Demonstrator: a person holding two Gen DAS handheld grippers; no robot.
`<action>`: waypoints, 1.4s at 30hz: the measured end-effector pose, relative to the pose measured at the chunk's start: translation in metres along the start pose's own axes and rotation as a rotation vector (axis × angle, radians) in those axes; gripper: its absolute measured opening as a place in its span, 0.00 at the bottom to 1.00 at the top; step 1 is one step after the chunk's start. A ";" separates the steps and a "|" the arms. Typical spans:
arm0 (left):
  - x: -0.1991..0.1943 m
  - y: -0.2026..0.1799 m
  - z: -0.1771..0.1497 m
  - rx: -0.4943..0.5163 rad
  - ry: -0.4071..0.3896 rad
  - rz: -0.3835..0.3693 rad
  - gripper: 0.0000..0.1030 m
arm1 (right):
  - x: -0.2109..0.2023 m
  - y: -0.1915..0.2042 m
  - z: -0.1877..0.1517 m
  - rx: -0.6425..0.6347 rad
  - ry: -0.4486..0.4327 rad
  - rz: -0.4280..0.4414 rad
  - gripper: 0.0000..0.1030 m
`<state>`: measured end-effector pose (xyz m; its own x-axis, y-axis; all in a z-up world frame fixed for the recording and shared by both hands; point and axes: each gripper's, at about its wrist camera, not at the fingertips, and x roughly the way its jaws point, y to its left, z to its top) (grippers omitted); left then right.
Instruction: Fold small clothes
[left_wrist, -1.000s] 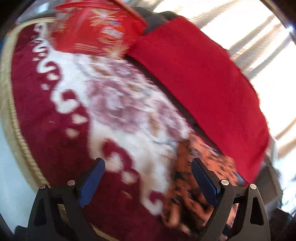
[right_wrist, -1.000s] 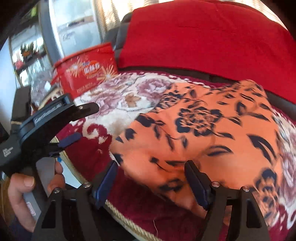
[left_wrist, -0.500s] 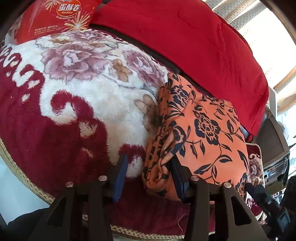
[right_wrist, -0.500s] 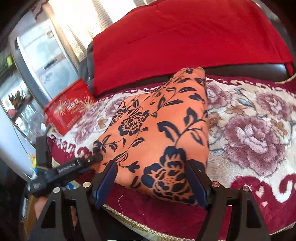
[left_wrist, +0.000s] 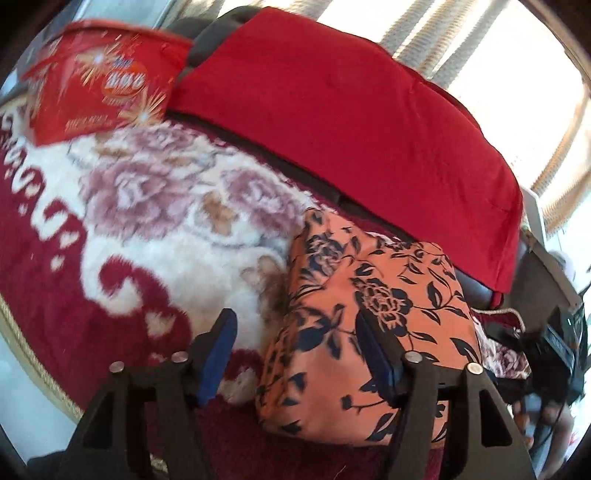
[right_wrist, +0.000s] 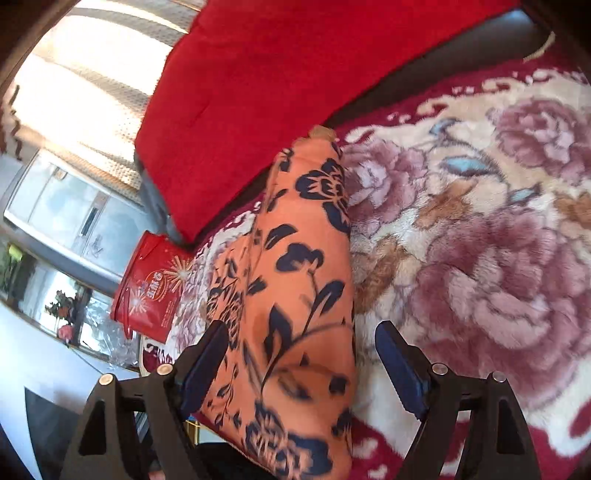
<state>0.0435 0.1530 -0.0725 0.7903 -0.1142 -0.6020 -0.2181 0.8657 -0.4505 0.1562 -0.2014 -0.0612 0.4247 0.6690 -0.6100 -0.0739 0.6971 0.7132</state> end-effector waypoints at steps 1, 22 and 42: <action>0.006 -0.003 -0.001 0.017 0.016 0.006 0.68 | 0.010 -0.003 0.004 0.018 0.030 0.033 0.82; 0.043 -0.036 -0.013 0.152 0.122 0.046 0.70 | 0.061 -0.037 0.052 0.244 0.119 0.164 0.66; 0.050 -0.026 -0.013 0.114 0.170 0.035 0.70 | 0.021 -0.029 -0.004 0.081 0.118 0.125 0.64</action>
<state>0.0815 0.1178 -0.0996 0.6735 -0.1549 -0.7227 -0.1698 0.9192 -0.3552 0.1639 -0.2065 -0.0957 0.3076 0.7780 -0.5478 -0.0444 0.5869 0.8085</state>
